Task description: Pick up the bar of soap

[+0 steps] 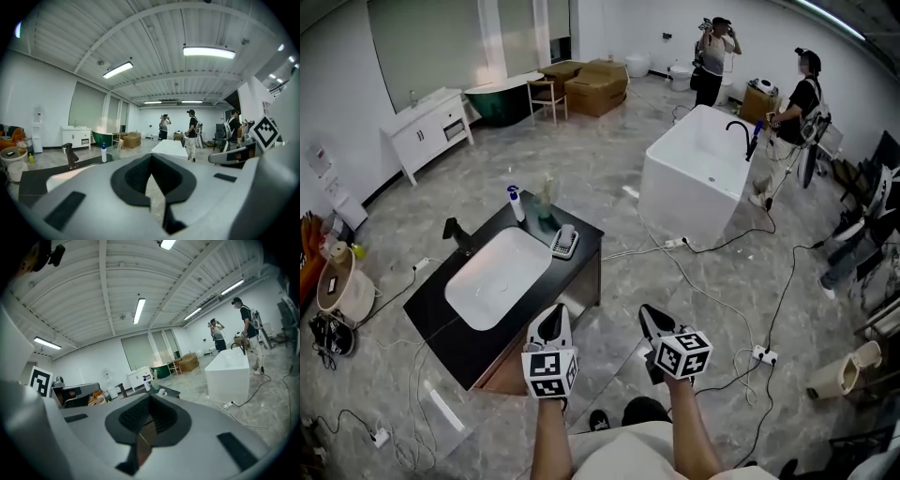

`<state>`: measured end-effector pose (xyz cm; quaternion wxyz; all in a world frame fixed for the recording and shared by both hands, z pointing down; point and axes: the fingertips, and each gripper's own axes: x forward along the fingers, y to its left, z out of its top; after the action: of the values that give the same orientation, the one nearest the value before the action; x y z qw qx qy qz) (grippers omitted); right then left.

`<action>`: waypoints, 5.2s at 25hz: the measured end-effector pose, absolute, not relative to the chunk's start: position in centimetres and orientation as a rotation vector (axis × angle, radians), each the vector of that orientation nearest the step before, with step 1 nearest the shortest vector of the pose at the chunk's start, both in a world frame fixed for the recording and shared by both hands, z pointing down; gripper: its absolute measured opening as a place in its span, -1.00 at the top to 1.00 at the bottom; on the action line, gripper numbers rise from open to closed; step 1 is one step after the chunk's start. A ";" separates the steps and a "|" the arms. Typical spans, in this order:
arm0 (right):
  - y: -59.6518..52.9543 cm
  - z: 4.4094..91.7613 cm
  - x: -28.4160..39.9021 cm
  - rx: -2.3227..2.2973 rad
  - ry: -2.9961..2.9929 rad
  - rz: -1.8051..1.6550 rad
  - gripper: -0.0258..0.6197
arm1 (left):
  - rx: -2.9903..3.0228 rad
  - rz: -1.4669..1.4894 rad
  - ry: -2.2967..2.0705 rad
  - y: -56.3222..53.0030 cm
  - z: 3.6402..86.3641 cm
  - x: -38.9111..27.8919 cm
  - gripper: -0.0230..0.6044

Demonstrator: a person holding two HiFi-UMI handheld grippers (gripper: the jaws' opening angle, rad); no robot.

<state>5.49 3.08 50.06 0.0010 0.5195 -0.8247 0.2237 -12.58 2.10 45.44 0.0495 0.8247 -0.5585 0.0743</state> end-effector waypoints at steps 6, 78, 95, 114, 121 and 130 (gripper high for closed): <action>1.0 50.7 5.0 1.633 -2.572 0.707 0.91 | 2.497 0.265 -1.695 0.1 46.8 -14.0 0.91; -29.8 63.9 1.2 1.197 -2.399 0.950 0.91 | 2.029 0.728 -1.446 -29.0 68.6 -13.8 0.35; -30.4 64.6 1.8 1.225 -2.358 0.972 0.91 | 1.991 0.927 -1.362 -28.6 72.5 -13.1 0.22; -30.9 64.7 2.5 1.256 -2.344 0.988 0.91 | 1.983 0.957 -1.396 -29.4 72.6 -13.3 0.28; -30.6 64.6 3.0 1.268 -2.345 0.988 0.91 | 1.992 0.958 -1.386 -29.5 72.3 -13.3 0.29; -30.8 63.8 3.0 1.261 -2.372 0.960 0.91 | 1.984 0.921 -1.427 -29.4 70.8 -13.4 0.29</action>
<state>2.96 -30.75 63.77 0.1440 0.4376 -0.8227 0.3331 -13.42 -29.38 70.79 0.2618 0.7333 -0.5273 0.3402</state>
